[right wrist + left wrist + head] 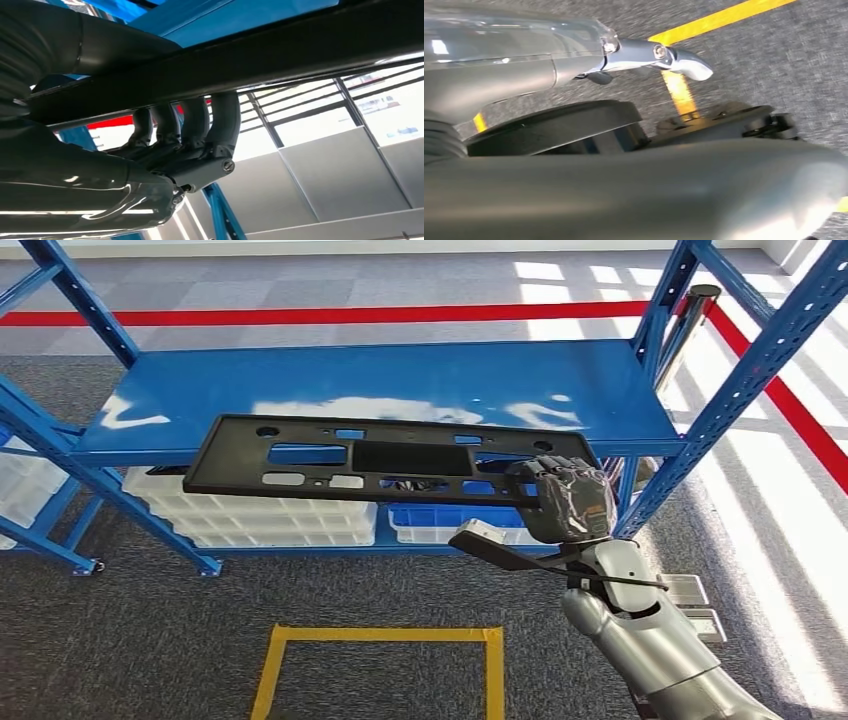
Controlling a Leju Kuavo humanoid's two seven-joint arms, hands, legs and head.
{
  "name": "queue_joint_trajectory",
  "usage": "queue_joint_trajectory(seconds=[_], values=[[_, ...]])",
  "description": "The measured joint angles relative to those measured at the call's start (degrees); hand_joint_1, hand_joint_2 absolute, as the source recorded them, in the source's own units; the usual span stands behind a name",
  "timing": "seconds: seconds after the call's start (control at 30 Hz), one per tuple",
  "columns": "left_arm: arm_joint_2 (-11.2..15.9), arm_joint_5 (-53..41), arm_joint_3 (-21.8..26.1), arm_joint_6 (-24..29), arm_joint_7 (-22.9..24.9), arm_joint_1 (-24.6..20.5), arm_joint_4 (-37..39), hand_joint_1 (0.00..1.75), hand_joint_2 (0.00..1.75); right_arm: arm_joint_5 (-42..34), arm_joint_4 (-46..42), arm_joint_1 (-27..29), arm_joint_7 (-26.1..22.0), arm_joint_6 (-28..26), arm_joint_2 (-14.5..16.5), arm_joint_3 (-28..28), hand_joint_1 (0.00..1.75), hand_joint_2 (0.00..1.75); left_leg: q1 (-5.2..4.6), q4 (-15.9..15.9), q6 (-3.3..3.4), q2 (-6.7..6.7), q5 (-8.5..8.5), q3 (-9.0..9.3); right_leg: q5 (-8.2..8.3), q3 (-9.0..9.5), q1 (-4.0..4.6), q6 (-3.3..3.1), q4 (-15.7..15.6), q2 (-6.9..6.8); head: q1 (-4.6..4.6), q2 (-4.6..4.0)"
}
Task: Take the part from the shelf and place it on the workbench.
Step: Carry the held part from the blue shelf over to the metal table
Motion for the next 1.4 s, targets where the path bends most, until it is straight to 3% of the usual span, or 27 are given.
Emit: queue_joint_trajectory(seconds=[1.4], values=[[-0.3,0.4,0.2,0.0,0.1,0.4,0.0,0.0,1.75,0.3,-0.3,0.0,-0.1,-0.1,0.0,0.7,1.75,1.75,0.27,-0.1,-0.19,-0.94,0.12,-0.13,-0.08,0.07,0.3,-0.36,-0.1,-0.75,0.0,0.0]])
